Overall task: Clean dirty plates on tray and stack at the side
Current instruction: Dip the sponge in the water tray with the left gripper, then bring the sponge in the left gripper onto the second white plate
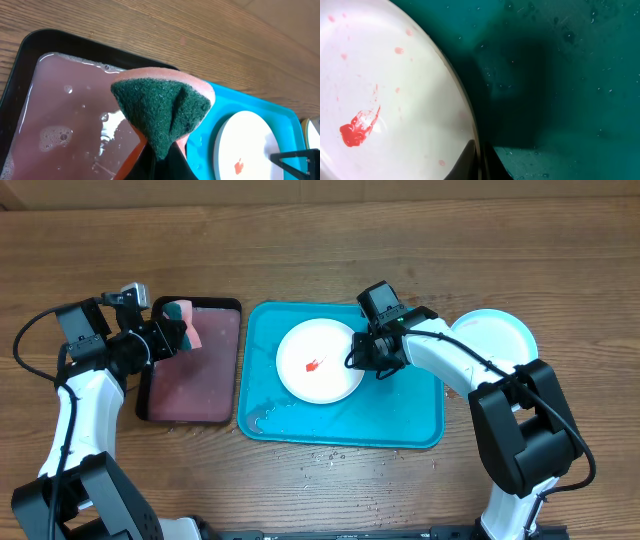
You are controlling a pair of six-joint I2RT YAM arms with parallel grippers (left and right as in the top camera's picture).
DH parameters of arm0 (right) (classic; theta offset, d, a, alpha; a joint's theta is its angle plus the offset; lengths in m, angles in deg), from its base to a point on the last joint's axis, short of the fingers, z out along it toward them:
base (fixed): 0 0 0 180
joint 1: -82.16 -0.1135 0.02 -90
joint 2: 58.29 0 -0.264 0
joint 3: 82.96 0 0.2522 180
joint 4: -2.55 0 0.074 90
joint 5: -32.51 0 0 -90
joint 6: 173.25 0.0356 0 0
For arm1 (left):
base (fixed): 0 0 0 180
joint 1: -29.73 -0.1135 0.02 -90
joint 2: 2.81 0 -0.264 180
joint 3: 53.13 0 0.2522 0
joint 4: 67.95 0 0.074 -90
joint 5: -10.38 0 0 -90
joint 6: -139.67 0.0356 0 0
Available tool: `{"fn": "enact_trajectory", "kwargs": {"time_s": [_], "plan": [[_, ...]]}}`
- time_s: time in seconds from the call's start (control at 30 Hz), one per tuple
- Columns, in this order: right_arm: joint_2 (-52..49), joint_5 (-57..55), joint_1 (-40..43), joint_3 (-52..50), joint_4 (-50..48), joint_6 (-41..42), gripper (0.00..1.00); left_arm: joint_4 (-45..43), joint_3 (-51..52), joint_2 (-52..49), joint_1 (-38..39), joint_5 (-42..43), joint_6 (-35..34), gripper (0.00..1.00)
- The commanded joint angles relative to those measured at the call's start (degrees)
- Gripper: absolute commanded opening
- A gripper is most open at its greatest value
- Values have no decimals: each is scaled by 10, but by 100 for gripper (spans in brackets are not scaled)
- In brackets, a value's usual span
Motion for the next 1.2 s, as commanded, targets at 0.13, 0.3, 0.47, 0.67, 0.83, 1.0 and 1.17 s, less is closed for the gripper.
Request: {"fn": "enact_trajectory", "kwargs": {"time_s": [0.13,0.3,0.47,0.67,0.83,1.0,1.17], "plan": [[-1,-15,-1,12,-3,-8,4,-2,3,8,-3,17,11,4],[-1,-15,-1,13,-3,-8,4,-2,3,8,-3,17,11,4],[-1,-15,-1,13,-3,-8,4,-2,3,8,-3,17,11,4],[-1,-14,-1,13,-4,-8,4,5,3,8,-2,12,11,4],[-1,-14,-1,13,-4,-8,4,58,3,8,14,-189,-94,4],[-1,-14,-1,13,-5,-8,4,104,3,8,61,-404,-156,4],[-1,-14,-1,13,-5,-8,4,92,1,8,120,-414,-141,4]]}}
